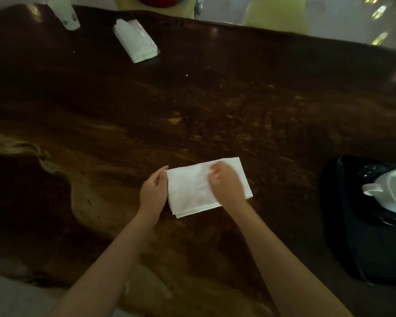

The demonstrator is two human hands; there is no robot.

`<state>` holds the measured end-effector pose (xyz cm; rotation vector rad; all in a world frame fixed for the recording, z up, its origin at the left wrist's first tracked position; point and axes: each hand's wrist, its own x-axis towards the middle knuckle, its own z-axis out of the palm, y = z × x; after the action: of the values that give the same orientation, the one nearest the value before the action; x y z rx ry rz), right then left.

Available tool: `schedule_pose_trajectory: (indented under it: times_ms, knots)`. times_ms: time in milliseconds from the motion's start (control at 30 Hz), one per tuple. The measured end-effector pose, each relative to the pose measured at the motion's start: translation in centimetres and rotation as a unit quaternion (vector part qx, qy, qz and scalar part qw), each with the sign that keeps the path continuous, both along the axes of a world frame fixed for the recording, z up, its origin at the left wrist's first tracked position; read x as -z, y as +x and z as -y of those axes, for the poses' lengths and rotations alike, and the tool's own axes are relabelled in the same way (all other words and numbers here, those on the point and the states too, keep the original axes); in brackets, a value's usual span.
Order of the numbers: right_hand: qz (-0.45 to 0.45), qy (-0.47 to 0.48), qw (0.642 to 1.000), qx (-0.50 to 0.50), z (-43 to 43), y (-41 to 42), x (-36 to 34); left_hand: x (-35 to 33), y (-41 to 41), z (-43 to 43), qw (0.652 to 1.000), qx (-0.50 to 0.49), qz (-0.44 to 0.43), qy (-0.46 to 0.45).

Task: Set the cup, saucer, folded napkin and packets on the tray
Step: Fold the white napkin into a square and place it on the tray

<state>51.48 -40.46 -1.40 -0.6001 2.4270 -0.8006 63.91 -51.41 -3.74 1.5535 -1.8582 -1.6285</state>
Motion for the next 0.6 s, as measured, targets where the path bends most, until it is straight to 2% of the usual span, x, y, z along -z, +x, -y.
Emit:
schedule_pose_trajectory:
  times_ms: [67,100,167,267,367,400,500,600]
  knots:
    - [-0.11,0.069,0.988,0.082,-2.5,-2.2,0.1,-0.2,-0.2,-0.6,0.999,0.017,0.013,-0.045]
    - [-0.109,0.121,0.982,0.096,-3.5,-3.1,0.3,-0.1,-0.3,-0.8,0.998,0.02,0.023,-0.064]
    - [-0.023,0.153,0.983,0.096,-4.6,-4.0,0.9,-0.1,-0.6,-1.2,0.996,0.012,0.041,-0.083]
    - [0.106,0.069,0.986,0.11,-5.0,-4.2,1.5,0.0,-0.9,-1.2,0.996,-0.014,0.051,-0.077]
    - [0.252,-0.04,0.954,0.156,-5.8,-4.3,1.0,-0.1,-1.1,-0.9,0.996,-0.019,0.049,-0.071]
    - [0.257,-0.055,0.952,0.161,-6.2,-4.3,1.0,-0.1,-1.1,-0.9,0.996,-0.017,0.045,-0.071]
    - [0.151,-0.02,0.979,0.133,-7.1,-4.0,1.3,0.0,-1.5,-1.4,0.996,0.003,0.043,-0.074]
    - [0.061,-0.019,0.989,0.132,-7.2,-3.8,1.5,0.1,-2.0,-2.1,0.996,0.025,0.047,-0.074]
